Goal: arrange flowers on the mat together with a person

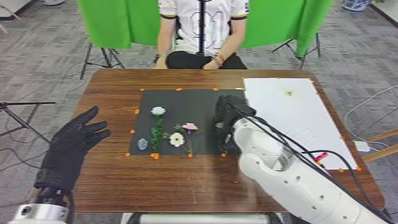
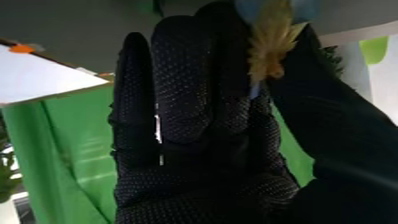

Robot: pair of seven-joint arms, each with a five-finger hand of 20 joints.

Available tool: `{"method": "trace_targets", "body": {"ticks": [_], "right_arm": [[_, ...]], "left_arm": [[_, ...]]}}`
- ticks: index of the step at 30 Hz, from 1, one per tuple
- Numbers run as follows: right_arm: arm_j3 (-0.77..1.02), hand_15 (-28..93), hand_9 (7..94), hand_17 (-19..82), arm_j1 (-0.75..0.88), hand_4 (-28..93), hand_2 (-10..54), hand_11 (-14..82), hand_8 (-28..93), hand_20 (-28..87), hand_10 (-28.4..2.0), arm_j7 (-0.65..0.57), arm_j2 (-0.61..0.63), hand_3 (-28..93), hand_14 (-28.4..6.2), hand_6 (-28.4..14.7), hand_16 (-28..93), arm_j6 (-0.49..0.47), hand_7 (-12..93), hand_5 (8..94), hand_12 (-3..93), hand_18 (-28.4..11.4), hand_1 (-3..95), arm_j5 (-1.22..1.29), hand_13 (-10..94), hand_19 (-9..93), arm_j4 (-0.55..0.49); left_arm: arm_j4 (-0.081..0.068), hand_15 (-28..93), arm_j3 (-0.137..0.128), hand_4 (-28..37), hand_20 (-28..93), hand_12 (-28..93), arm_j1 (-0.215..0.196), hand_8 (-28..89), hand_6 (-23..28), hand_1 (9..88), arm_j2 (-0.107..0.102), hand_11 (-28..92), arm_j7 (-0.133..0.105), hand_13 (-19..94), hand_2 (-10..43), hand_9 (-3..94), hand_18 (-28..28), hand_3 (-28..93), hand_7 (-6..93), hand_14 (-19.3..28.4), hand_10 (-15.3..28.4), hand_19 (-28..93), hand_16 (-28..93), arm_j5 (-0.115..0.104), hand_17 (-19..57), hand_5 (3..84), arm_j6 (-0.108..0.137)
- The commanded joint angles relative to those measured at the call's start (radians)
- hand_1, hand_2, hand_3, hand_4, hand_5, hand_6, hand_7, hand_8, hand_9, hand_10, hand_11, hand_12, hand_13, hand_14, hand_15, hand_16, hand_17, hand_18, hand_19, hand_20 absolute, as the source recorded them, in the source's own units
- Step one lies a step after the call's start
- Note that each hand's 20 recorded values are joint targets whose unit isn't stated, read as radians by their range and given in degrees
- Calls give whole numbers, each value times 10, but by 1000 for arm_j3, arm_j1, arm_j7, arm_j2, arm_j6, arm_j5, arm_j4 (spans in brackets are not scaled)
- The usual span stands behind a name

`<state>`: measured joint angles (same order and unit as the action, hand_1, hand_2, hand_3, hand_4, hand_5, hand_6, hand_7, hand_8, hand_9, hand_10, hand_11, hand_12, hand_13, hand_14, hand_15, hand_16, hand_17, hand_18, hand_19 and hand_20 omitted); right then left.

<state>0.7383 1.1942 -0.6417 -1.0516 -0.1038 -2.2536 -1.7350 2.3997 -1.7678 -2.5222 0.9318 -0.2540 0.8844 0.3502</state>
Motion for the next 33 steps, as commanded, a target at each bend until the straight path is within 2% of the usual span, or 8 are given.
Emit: {"method": "trace_targets", "body": {"ticks": [1,6,18,22,23,25,28,33], "right_arm": [[-9,604,767,341,-7,-263,-95,347,-114,-52,-120,-16,9,726,-66,-1,172,-33,141,632,223,-159,432,-43,745,849,-11],[-7,614,748,332,-16,-252,-95,348,-111,-57,-133,-27,12,720,-77,-6,172,-34,130,614,202,-167,415,-32,730,847,-11],[-10,622,717,324,-21,-240,-77,293,-107,-59,-148,-22,12,705,-90,-15,164,-4,122,602,180,-182,385,-46,712,850,-19],[-5,625,718,324,-25,-237,-70,291,-106,-58,-148,-20,15,705,-92,-16,161,0,121,604,181,-184,378,-51,711,850,-28],[3,625,718,324,-18,-237,-69,291,-106,-58,-149,-21,17,704,-92,-16,161,0,121,604,181,-184,377,-49,711,850,-37],[17,625,719,324,-8,-236,-67,290,-106,-57,-149,-21,26,704,-93,-16,160,10,121,605,181,-186,375,-48,711,850,-58],[89,626,720,324,49,-235,-64,288,-106,-57,-149,-20,36,704,-94,-17,159,43,121,606,181,-187,372,1,711,850,-123],[289,623,719,317,212,-236,-20,284,-106,-56,-153,-9,24,694,-98,-18,157,162,120,609,180,-190,339,312,708,846,-252]], "left_arm": [[-5,503,1,-283,103,111,-12,-110,53,198,3,260,17,224,45,320,248,782,160,261,188,492,-90,4,-102,313,-11],[-3,509,5,-283,100,109,-16,-113,52,200,-8,274,7,225,43,322,248,784,166,261,188,495,-95,-4,-102,314,2],[-1,524,7,-283,93,99,-20,-124,50,202,-8,289,5,227,40,324,248,788,182,260,189,501,-104,-5,-101,316,15],[-1,526,10,-283,91,97,-25,-126,49,203,-12,291,-8,226,39,324,248,790,185,260,189,502,-107,-9,-101,315,24],[0,526,9,-283,90,96,-26,-126,50,203,-9,292,-3,226,39,324,248,791,186,260,189,503,-107,-7,-101,315,22],[2,527,10,-283,89,95,-32,-127,49,203,-8,292,-11,226,39,324,248,790,186,260,189,503,-108,-8,-101,315,26],[2,527,12,-283,87,94,-37,-128,49,203,-20,292,-24,226,39,324,248,792,187,261,189,504,-109,-15,-102,315,35],[3,519,3,-283,86,93,-47,-128,50,204,-16,286,-35,225,39,322,247,789,183,260,187,503,-110,-16,-102,314,32]]}}
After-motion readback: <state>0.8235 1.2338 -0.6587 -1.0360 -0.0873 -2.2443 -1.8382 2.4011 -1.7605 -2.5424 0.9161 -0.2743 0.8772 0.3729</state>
